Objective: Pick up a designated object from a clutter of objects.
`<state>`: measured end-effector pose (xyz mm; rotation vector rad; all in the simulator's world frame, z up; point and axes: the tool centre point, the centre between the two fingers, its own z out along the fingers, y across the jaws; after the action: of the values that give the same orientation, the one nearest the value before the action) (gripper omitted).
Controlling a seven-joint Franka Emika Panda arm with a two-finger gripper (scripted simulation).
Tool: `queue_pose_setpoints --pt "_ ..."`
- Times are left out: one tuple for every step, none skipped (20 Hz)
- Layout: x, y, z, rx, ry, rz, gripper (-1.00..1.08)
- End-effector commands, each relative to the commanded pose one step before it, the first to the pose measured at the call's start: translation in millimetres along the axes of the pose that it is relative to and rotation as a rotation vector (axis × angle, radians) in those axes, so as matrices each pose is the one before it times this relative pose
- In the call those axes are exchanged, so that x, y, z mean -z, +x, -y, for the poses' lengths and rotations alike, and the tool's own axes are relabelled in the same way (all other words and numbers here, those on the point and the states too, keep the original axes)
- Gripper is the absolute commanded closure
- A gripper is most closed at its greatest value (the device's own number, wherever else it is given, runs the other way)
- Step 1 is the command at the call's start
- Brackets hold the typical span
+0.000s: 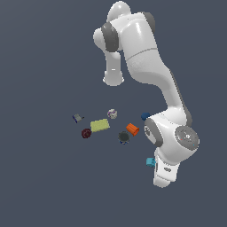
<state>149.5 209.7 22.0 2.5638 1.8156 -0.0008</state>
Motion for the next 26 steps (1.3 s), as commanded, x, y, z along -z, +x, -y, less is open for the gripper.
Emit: queue_pose_setpoints --pt "0.34 0.16 0.1 0.00026 -0.00033 -0.00041 1.08" --pt "0.13 -0.09 0.04 0.0 0.0 0.0 1.08" --pt "0.39 -0.26 0.12 0.0 0.0 0.0 1.08" --pt "0.35 -0.52 0.13 -0.00017 0.00025 0.00039 1.08" --pt "0.93 -0.6 0.29 0.0 0.0 0.0 1.08" --pt "1.2 -0.78 0.38 0.0 0.0 0.0 1.08" --pt "1.48 -0.96 0.47 0.0 0.0 0.0 1.08" --pt "1.76 -1.15 0.56 0.0 0.0 0.0 1.08" --pt "2.06 -1.34 0.65 0.0 0.0 0.0 1.08" --pt "2.37 -1.54 0.75 0.0 0.0 0.0 1.08" --pt "2.69 -1.75 0.85 0.0 0.0 0.0 1.08" --pt "2.94 -1.96 0.95 -0.00002 -0.0003 0.00062 1.08" --pt "3.38 -2.2 1.06 0.0 0.0 0.0 1.08" --pt "3.74 -2.44 1.17 0.0 0.0 0.0 1.08" --pt "4.12 -2.69 1.29 0.0 0.0 0.0 1.08" --pt "4.51 -2.94 1.4 0.0 0.0 0.0 1.08" --pt "4.9 -3.19 1.52 0.0 0.0 0.0 1.08" --pt "5.26 -3.41 1.67 0.00002 -0.00034 0.0006 1.08" --pt "5.72 -3.72 1.77 0.0 0.0 0.0 1.08" --pt "6.14 -4.0 1.9 0.0 0.0 0.0 1.08" --pt "6.52 -4.22 2.06 0.00001 -0.00032 0.00061 1.08" --pt "7.01 -4.55 2.16 0.0 0.0 0.0 1.08" --pt "7.26 -4.69 2.26 0.00001 -0.00022 0.00044 1.08" --pt "7.39 -4.79 2.26 0.0 0.0 0.0 1.08" --pt "7.46 -4.83 2.27 0.0 0.0 0.0 1.08" --pt "7.48 -4.81 2.32 0.00001 -0.00021 0.00044 1.08"
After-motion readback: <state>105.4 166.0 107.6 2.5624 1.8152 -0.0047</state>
